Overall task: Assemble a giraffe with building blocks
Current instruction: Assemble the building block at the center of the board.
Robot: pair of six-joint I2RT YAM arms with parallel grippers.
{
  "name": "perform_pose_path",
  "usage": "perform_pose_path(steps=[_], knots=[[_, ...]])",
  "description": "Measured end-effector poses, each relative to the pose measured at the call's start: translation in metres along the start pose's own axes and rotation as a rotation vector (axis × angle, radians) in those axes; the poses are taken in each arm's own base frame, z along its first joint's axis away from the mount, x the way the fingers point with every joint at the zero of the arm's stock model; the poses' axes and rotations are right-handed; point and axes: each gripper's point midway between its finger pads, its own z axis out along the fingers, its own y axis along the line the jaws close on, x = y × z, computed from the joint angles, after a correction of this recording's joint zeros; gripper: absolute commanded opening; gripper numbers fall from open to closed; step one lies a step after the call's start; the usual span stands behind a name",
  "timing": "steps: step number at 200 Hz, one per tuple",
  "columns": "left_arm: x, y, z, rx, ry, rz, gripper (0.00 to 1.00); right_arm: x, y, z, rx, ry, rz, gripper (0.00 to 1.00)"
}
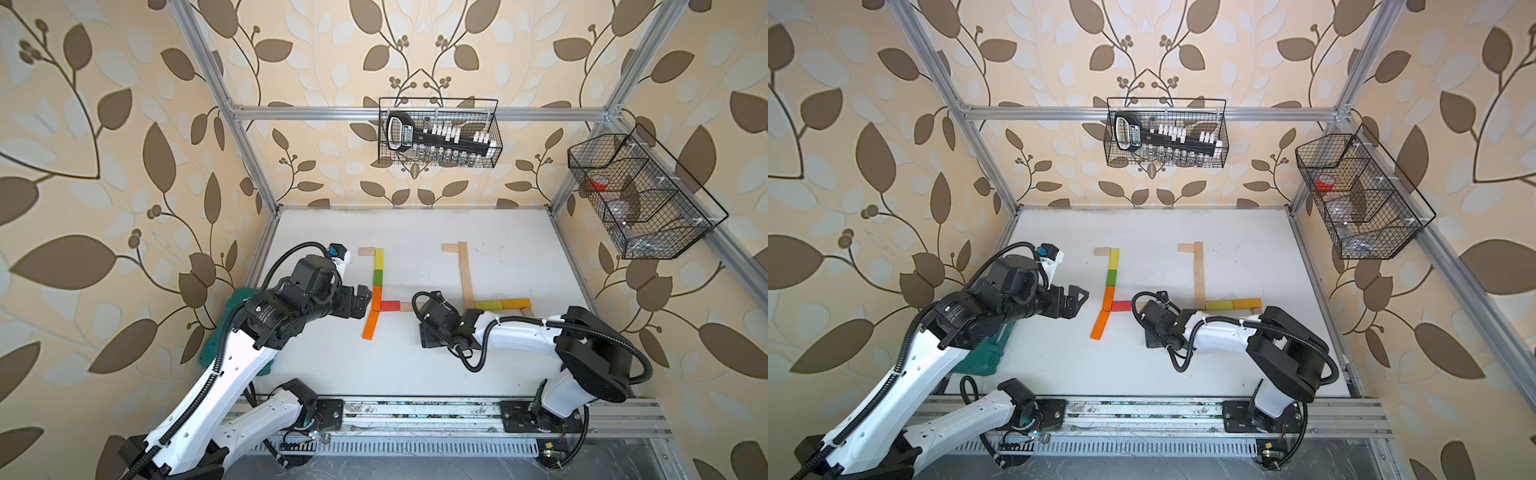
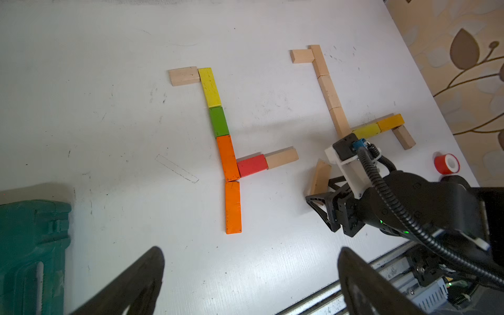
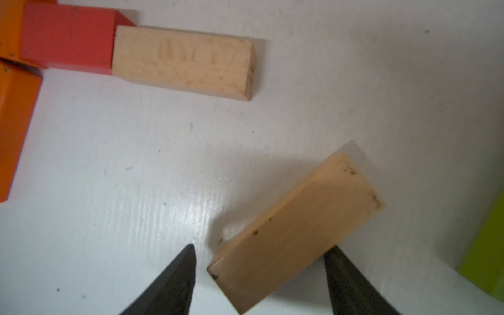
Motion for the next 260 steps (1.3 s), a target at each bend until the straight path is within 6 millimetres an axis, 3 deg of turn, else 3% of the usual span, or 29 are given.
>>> perform_pose_path(steps=[35,65,122,157,187,227,260], knots=[[0.002,-0.002,0.004,0.011,0.018,0.018,0.99,0.002,-0.005,-0.002,0.032,0.022,0.088,0.68],[0.001,-0.004,0.004,0.021,0.016,0.022,0.99,0.001,-0.007,0.002,0.065,0.037,0.133,0.44],[0.0,-0.01,0.004,0.051,0.015,0.022,0.99,0.009,-0.012,-0.003,0.074,0.047,0.144,0.23],[-0.001,-0.013,0.004,0.069,0.011,0.022,0.99,0.033,0.002,-0.012,0.037,0.065,0.041,0.21],[-0.003,-0.015,0.005,0.077,0.002,0.022,0.99,0.042,0.021,-0.012,-0.018,0.065,-0.037,0.21],[-0.003,-0.015,0.007,0.076,0.008,0.022,0.99,0.033,0.031,-0.007,-0.043,0.042,-0.082,0.2],[-0.003,-0.015,0.007,0.076,0.008,0.022,0.99,0.019,0.024,-0.002,-0.042,0.032,-0.065,0.2]])
